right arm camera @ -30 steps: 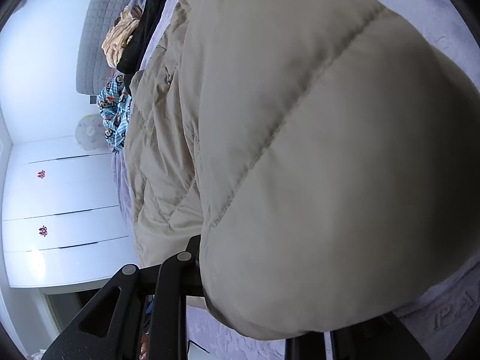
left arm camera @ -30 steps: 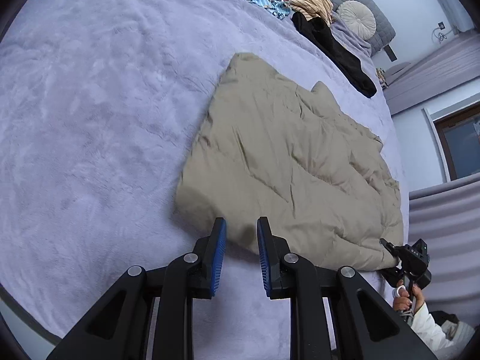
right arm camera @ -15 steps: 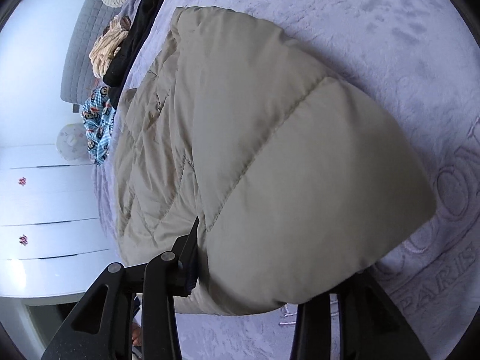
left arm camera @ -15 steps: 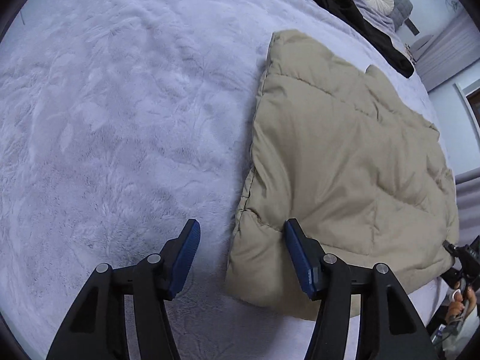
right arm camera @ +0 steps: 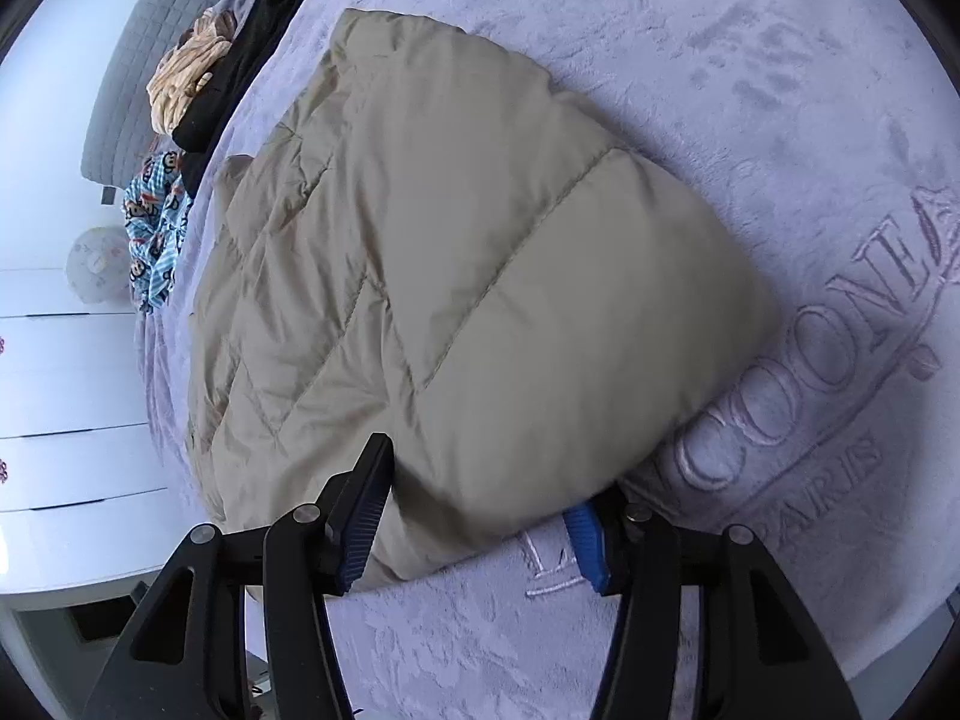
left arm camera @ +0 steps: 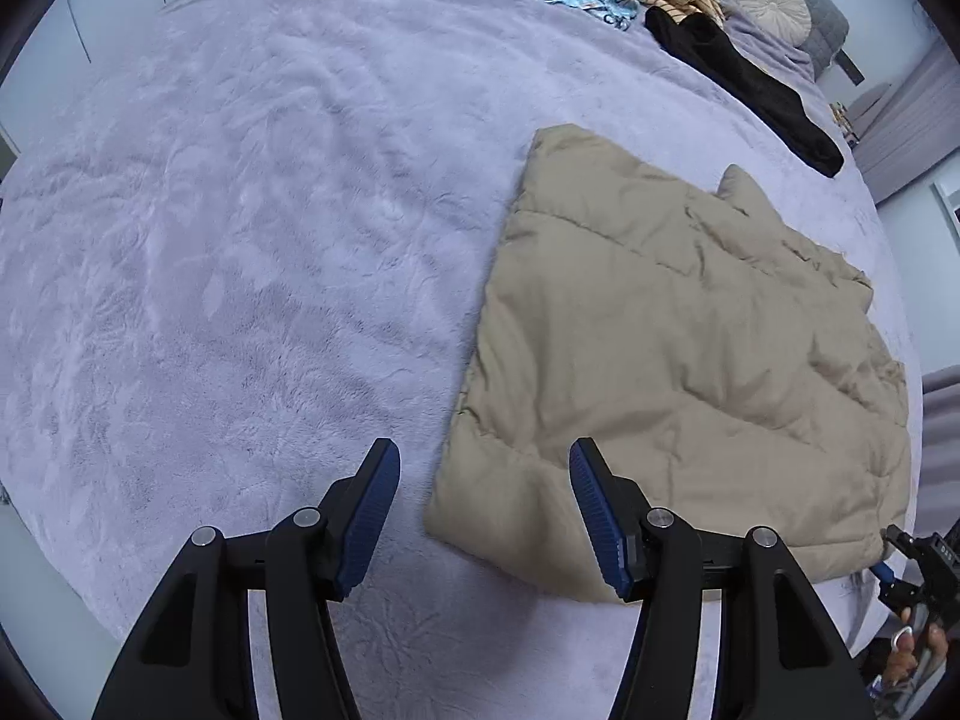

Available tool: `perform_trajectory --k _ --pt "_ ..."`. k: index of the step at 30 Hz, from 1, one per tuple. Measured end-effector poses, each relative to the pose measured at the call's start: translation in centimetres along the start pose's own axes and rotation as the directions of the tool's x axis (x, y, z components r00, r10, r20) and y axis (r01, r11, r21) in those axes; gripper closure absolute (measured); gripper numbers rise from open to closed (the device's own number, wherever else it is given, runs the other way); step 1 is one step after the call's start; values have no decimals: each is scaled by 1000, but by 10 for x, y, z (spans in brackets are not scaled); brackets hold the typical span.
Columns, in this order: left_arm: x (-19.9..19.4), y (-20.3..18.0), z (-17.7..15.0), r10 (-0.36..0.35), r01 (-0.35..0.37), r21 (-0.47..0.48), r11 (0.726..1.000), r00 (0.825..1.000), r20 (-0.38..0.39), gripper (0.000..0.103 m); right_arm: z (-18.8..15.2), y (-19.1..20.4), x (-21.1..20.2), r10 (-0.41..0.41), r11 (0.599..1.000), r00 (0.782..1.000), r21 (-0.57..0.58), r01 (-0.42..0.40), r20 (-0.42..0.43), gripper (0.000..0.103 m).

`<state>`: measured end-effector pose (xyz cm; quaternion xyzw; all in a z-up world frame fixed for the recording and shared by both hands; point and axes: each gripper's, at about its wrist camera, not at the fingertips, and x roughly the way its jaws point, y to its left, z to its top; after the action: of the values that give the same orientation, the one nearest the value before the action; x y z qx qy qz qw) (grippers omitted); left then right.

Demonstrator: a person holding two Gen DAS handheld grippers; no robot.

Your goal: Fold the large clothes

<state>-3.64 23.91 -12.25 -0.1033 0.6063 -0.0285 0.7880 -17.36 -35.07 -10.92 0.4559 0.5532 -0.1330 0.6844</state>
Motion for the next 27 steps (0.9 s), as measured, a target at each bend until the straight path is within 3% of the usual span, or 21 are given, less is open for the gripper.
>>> perform_trajectory --k 4,12,15,16,17,19,27 --pt "-8 -17 -2 17 -16 23 1000 999 -31 42 -12 20 -15 -51 998 998 -36 52 29 36" --pt "-25 -37 -23 21 -17 59 998 998 -65 42 -28 50 -24 -69 994 997 -80 71 30 31" --pt "-29 -41 -28 19 -14 68 998 997 -73 42 -35 68 -24 -75 990 997 -116 77 26 24" --pt "-30 -41 -29 17 -12 69 998 997 -74 37 -38 75 -23 -78 988 997 -130 80 23 23" --pt "-31 -42 -31 17 -12 74 997 997 -73 15 -41 82 -21 -78 986 997 -145 80 21 23" --pt "-38 -43 -34 21 -17 82 997 999 -44 3 -48 96 -18 -87 979 996 -183 88 17 23" --pt "-53 -46 -40 32 -31 126 992 999 -3 3 -76 135 -8 -86 961 996 -265 84 5 22"
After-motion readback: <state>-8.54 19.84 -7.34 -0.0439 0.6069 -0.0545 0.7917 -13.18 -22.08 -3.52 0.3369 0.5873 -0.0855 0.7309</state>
